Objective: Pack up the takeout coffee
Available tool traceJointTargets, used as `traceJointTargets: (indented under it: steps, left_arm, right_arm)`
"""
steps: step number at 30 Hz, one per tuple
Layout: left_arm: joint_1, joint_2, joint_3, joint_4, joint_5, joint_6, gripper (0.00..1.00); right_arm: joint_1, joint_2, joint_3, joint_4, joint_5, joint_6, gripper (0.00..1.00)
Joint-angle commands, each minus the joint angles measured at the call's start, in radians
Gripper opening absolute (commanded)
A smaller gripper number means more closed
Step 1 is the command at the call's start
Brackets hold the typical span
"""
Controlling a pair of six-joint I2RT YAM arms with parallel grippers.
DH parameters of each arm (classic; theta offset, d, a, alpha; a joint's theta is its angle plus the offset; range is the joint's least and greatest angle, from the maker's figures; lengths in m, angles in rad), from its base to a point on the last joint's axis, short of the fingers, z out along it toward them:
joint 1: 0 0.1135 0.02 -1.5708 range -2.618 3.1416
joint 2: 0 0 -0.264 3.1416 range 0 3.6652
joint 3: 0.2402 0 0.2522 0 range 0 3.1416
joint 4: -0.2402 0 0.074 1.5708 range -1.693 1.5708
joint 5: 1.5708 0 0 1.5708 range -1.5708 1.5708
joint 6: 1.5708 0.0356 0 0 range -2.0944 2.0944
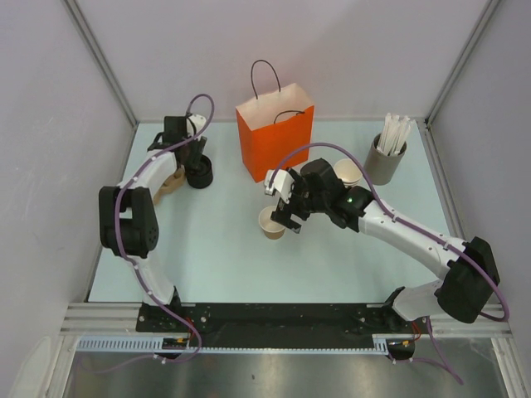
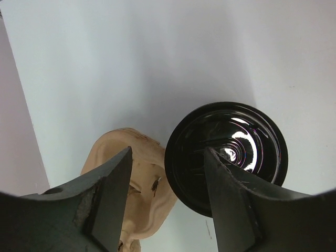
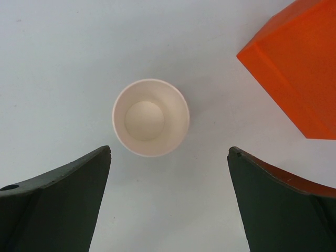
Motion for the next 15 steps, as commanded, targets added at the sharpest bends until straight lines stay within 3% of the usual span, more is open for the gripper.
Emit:
traceJointTargets:
  steps: [1,15]
  left_arm:
    - [-0.002,0.014,0.037,-0.005,0.01,-0.009,0.61]
    - [-0.002,0.043,0.043,0.003,0.002,-0.009,0.44]
  right_arm:
    - [-0.006,-0.039,0.0,0.007,-0.01,-0.014,0.98]
    - [-0.006,-0.038,-0.003,0.008,-0.011,-0.016,0.98]
